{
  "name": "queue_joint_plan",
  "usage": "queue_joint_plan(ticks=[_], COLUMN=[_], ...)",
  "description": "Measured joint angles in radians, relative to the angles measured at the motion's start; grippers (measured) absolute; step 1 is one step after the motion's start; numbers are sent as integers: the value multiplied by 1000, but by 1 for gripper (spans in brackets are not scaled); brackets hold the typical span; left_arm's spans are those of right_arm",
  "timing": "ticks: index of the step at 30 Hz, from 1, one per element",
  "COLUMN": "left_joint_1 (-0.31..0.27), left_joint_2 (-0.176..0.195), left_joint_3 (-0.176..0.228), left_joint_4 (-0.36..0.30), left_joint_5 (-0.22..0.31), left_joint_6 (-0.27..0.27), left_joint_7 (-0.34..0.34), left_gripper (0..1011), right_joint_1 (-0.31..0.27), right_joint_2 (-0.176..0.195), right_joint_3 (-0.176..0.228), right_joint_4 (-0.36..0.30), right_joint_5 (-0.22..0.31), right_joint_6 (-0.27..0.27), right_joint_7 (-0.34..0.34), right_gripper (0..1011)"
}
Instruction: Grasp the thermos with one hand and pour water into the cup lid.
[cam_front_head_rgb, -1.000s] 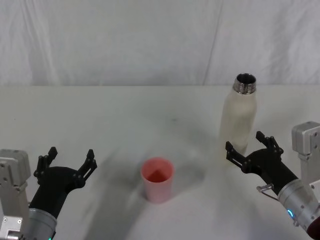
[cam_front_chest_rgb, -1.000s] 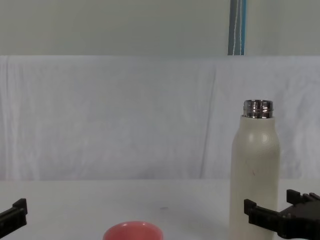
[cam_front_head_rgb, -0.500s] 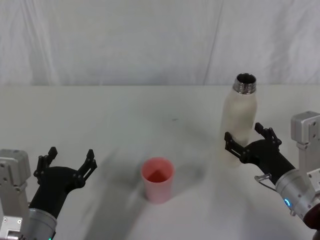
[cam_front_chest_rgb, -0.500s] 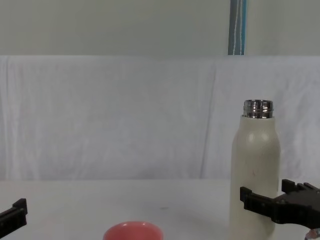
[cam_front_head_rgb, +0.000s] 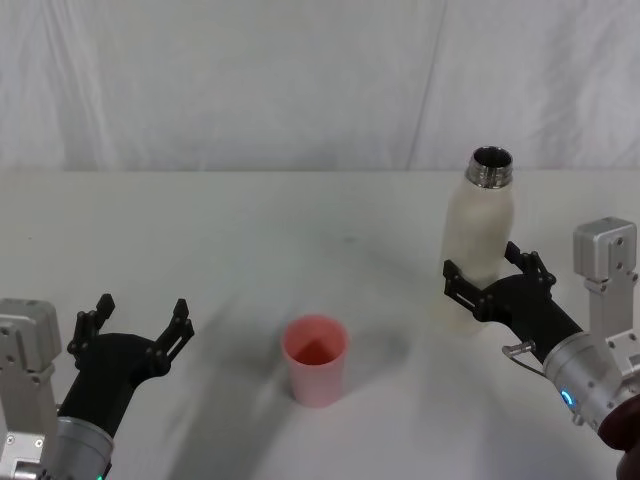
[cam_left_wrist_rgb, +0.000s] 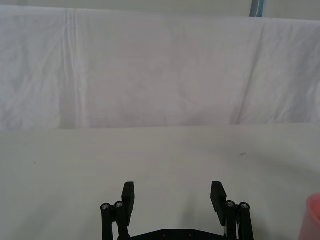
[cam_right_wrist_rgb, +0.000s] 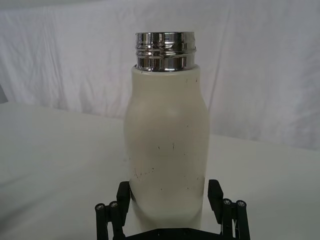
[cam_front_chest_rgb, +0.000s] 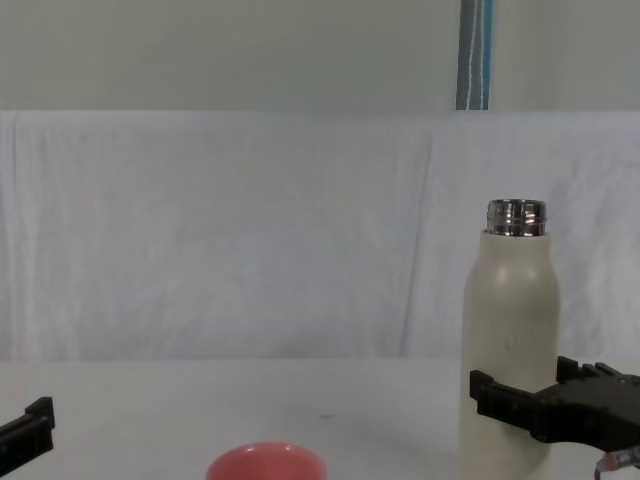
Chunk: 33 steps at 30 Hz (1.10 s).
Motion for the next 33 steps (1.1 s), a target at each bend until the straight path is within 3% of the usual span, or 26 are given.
queue_joint_plan(ticks=[19, 33], left_joint_1=[0, 0], left_joint_2=[0, 0], left_joint_3=[0, 0], left_joint_4=[0, 0], left_joint_5=[0, 0], left_joint_6=[0, 0], left_joint_7=[0, 0], left_gripper=[1001, 1001], right_joint_1=[35, 37], right_joint_2=[-18, -21], right_joint_3=[-9, -9], right_joint_4=[55, 60], right_joint_5=[1, 2], right_joint_6=[-10, -12], right_joint_7=[-2, -6], right_gripper=[1000, 1000])
